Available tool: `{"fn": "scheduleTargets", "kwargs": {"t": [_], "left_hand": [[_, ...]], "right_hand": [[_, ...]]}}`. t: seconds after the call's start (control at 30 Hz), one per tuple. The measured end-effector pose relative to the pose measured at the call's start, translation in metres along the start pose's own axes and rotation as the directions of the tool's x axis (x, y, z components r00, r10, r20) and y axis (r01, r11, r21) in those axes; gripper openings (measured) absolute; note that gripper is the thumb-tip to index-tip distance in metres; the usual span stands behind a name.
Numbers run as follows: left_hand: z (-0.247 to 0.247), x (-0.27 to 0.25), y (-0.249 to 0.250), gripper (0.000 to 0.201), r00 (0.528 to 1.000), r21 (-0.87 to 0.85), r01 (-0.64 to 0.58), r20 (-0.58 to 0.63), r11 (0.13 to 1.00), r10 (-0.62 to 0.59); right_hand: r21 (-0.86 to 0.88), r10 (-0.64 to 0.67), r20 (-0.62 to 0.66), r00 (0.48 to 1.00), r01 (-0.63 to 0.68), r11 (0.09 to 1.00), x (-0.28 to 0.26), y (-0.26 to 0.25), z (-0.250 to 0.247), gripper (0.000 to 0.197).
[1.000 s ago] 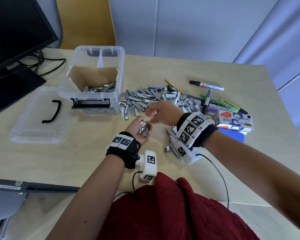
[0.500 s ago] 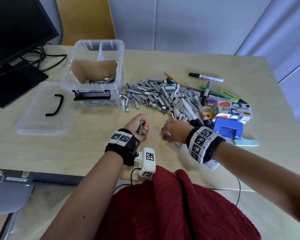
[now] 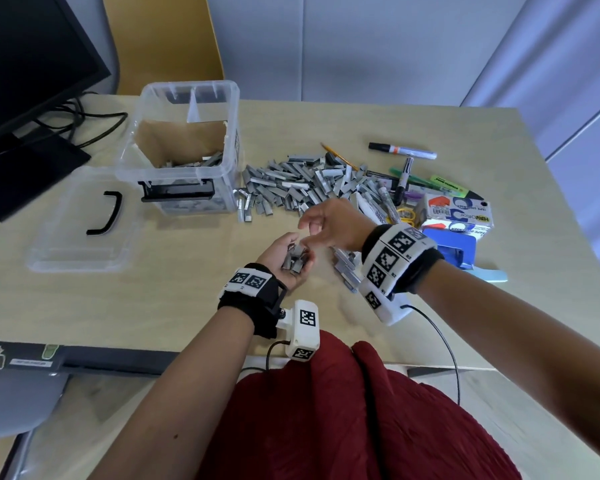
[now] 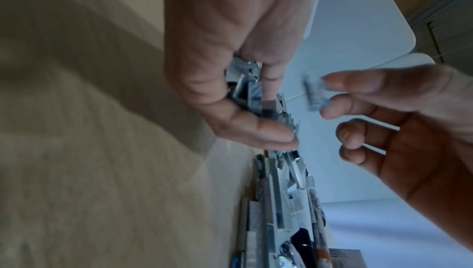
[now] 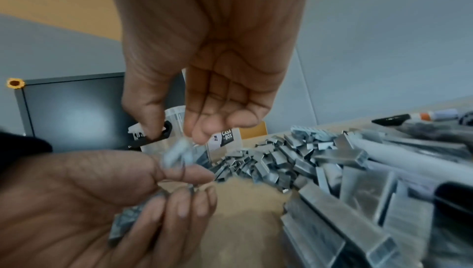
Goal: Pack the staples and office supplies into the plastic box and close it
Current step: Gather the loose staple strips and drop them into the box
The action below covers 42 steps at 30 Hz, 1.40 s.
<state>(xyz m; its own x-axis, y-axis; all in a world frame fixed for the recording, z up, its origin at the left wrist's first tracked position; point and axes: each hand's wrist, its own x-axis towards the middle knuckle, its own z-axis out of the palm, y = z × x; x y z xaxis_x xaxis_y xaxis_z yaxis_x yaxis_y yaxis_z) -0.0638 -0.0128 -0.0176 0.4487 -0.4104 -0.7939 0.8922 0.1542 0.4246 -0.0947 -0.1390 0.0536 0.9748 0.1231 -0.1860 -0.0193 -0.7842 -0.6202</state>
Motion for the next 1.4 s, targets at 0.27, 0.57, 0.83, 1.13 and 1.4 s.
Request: {"fn": "scheduleTargets", "kwargs": {"t": [0.27, 0.57, 0.83, 1.13, 1.4], "left_hand": [[-0.003, 0.001, 0.011, 0.046, 1.000, 0.165, 0.010, -0.012, 0.986, -0.008], [-0.003, -0.011, 0.020, 0.038, 0.999, 0.244, -0.049, 0.013, 0.969, 0.047], [-0.028, -0.018, 0.036, 0.037, 0.994, 0.162, -0.099, -0.035, 0.982, 0.106], [-0.045, -0.023, 0.052, 0.032, 0.989, 0.098, -0.148, 0.006, 0.984, 0.148], [-0.033, -0.025, 0.061, 0.036, 0.942, 0.852, -0.217, 0.056, 0.477, 0.330]], "right_hand": [[-0.366, 0.182, 0.089, 0.979, -0.138, 0.921, -0.020, 0.039, 0.016, 0.032], [-0.420, 0.069, 0.025, 0.997, -0.052, 0.906, -0.008, 0.046, 0.050, 0.027], [0.340, 0.322, -0.002, 0.947, -0.302, 0.891, 0.021, 0.031, 0.031, 0.010], [0.967, 0.385, 0.253, 0.888, -0.245, -0.071, 0.033, 0.021, 0.020, 0.012], [-0.099, 0.489, -0.113, 0.865, -0.500, 0.860, 0.031, 0.022, 0.044, 0.019]]}}
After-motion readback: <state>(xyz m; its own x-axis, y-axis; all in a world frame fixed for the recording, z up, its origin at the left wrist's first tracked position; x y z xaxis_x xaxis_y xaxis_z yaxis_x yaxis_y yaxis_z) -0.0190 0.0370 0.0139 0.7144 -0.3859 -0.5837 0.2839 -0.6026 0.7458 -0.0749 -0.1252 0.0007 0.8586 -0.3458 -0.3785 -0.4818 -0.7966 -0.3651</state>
